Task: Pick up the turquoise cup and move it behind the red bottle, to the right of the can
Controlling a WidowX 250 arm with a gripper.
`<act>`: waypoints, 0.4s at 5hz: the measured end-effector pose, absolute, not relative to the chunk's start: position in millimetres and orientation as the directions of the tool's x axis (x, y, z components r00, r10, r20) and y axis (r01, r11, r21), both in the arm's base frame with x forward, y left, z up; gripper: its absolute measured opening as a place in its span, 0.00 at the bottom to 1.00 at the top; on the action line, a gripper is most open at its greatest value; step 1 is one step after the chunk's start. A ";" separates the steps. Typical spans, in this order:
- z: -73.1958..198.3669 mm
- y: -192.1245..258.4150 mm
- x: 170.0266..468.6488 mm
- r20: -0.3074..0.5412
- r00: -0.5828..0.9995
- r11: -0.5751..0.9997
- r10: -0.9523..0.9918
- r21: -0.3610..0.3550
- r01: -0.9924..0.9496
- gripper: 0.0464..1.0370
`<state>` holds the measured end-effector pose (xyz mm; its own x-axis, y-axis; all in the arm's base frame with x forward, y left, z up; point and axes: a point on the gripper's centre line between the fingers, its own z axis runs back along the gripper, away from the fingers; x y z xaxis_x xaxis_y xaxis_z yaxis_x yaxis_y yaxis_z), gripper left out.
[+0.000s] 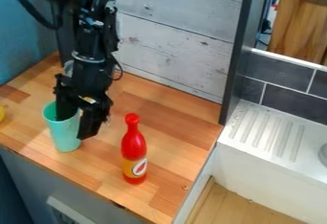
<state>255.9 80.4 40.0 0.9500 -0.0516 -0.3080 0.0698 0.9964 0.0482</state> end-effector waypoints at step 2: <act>38.2 75.1 258.8 -0.327 0.943 0.993 -0.056 0.083 0.088 0.18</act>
